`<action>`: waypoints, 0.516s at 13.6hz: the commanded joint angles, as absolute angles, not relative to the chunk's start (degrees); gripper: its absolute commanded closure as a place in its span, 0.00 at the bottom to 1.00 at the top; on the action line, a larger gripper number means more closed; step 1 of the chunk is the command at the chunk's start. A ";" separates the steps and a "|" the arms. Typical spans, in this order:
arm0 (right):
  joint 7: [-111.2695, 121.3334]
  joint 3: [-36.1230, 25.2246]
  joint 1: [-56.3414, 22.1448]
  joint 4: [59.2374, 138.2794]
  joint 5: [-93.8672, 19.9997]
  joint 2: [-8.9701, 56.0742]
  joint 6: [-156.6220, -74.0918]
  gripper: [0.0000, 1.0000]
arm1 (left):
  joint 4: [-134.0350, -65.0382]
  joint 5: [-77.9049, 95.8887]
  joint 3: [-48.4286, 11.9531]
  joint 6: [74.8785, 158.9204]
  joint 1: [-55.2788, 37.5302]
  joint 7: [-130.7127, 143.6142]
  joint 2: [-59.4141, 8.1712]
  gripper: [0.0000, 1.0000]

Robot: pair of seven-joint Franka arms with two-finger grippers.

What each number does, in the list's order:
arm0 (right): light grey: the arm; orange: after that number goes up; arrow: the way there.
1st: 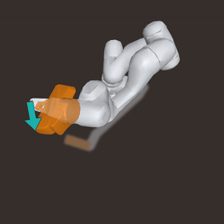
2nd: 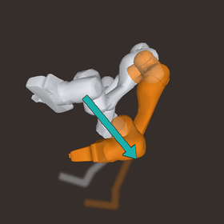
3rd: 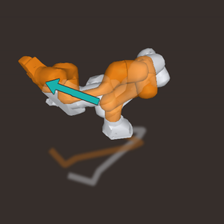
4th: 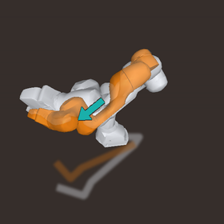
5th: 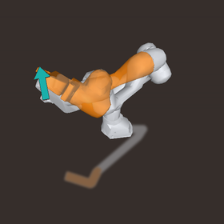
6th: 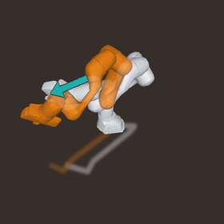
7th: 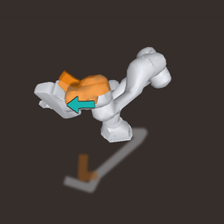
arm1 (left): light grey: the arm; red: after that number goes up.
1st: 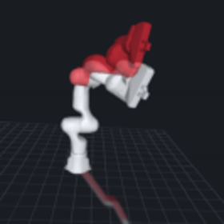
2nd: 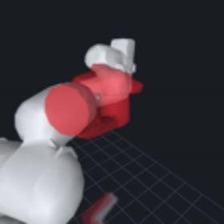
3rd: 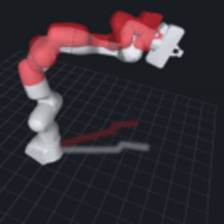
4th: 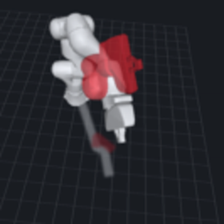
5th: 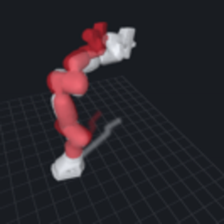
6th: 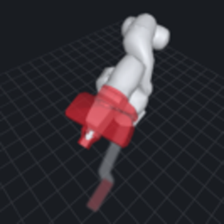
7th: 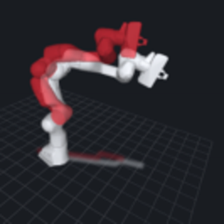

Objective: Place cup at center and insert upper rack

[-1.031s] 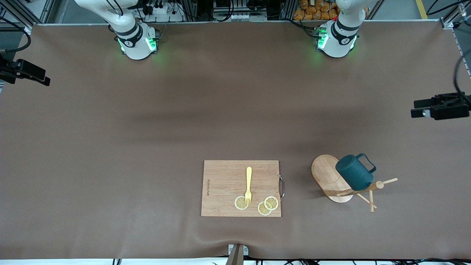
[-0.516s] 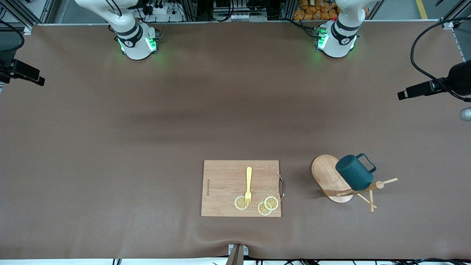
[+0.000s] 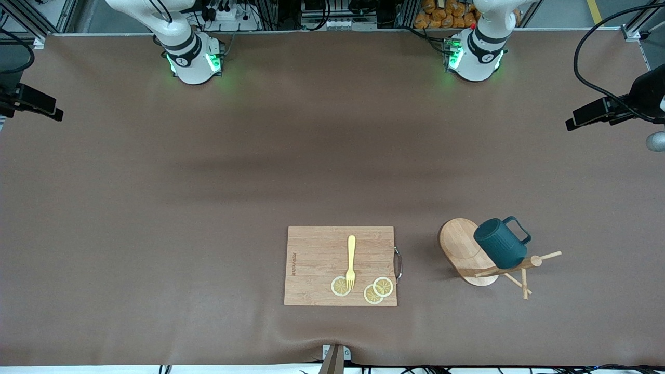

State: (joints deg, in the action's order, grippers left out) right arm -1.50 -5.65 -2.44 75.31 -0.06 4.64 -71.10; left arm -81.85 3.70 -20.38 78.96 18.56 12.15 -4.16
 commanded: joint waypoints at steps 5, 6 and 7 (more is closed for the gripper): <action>-0.88 -5.36 -2.02 74.79 0.35 4.22 -70.40 0.00 | -88.86 -2.99 -3.73 88.85 2.22 9.85 -0.70 0.00; -0.88 -5.27 -2.02 74.79 0.35 4.22 -70.40 0.00 | -88.77 -2.99 -1.17 89.29 0.20 8.54 -0.70 0.00; -0.79 -5.27 -2.02 74.79 0.26 4.22 -70.40 0.00 | -88.51 -2.99 -0.62 89.30 -0.35 6.26 -0.70 0.00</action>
State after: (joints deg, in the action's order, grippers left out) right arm -1.49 -5.65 -2.44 75.30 -0.06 4.64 -71.10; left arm -87.12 -1.81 -3.26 88.15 2.06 9.36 -2.58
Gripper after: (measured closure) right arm 0.000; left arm 0.000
